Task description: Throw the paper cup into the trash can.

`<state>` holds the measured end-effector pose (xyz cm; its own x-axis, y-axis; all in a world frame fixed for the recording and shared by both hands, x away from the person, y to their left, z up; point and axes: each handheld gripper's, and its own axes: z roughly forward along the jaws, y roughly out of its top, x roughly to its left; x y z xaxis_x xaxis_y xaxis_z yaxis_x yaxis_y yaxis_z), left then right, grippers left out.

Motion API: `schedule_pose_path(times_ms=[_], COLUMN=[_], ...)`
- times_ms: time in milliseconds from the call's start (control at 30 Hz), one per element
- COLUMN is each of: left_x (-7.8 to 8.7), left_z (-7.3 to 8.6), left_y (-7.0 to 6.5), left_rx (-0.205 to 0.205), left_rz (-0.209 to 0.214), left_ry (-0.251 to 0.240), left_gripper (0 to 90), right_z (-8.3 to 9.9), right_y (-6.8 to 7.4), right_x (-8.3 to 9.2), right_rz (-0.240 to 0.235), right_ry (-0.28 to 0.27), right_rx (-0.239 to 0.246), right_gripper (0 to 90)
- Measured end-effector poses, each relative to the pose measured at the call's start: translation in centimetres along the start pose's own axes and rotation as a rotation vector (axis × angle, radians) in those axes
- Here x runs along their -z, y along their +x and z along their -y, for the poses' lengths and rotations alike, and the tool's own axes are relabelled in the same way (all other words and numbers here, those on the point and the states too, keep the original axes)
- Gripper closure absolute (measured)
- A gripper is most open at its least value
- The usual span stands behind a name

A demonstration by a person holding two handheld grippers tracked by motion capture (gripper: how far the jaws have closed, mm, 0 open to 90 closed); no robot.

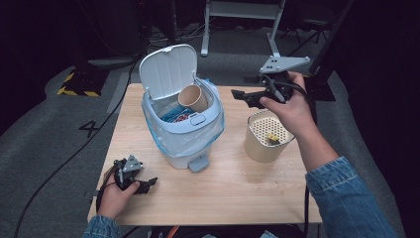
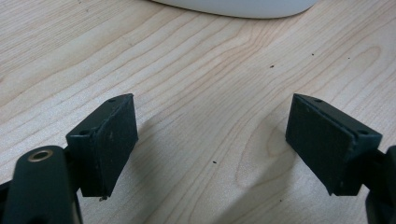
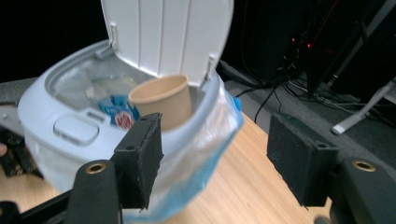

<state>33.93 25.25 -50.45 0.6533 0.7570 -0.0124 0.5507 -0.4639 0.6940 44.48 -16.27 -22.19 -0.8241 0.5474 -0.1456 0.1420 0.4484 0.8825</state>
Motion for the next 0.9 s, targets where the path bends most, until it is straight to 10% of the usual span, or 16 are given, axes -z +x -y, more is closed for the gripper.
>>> schedule_pose_path(times_ms=[900], left_x=[0.0], left_z=[0.0], left_y=[-0.2], left_rx=[0.018], left_rz=[-0.012], left_ry=[0.004], left_gripper=[16.0], right_z=[10.4], right_y=[-4.4], right_x=[13.3], right_rz=[0.109], right_ry=[0.053], right_rx=[-0.136], right_gripper=[31.5])
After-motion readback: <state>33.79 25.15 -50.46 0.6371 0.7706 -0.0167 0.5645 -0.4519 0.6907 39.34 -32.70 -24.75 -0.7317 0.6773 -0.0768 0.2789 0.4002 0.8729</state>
